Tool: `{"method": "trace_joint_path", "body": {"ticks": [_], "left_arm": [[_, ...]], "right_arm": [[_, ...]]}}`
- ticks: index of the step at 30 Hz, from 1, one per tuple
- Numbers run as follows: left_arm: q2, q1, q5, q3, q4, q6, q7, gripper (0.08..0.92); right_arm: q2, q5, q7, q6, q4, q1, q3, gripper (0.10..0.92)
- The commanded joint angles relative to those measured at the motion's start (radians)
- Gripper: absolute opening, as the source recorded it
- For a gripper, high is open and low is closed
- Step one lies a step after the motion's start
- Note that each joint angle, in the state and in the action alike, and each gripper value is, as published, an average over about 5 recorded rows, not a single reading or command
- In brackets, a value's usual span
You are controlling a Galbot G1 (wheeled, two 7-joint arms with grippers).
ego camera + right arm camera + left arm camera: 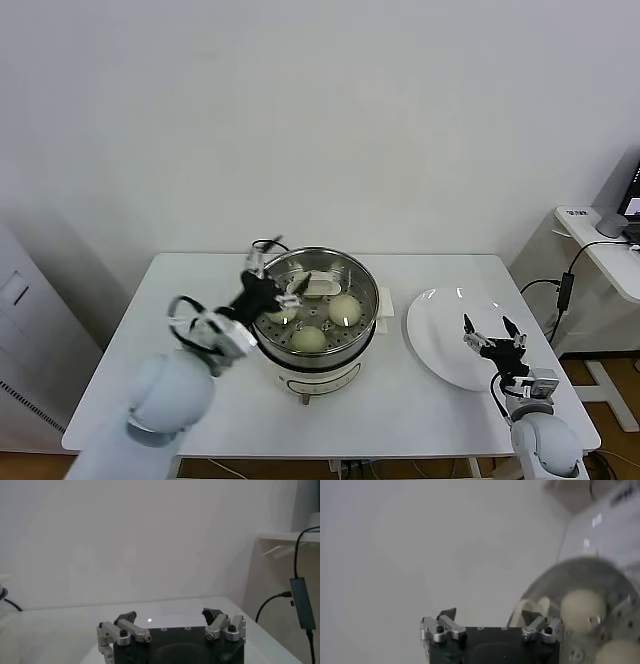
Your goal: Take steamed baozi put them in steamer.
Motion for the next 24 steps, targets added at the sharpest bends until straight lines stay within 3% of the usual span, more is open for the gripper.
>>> {"method": "trace_joint_path", "body": {"ticks": [1,11,24], "left_arm": [[-0.024,0.055,-0.884,-0.362,0.067,0.02,-0.298,0.823],[0.036,0.151,-0.822,-0.379,0.32,-0.052,-0.293,0.823],[0.058,0.16,-0.733,-0.375,0.461,-0.099,-0.229,0.823]], "right_arm": [[-0.004,0.005,0.024,0.02,0.024,-0.022,0.014,0.823],[0.0,-0.004,0.022,0.009,0.036,-0.043,0.036,0.823],[-0.006,-0.039,0.032,-0.031,0.059,-0.054,0.04,0.823]]}}
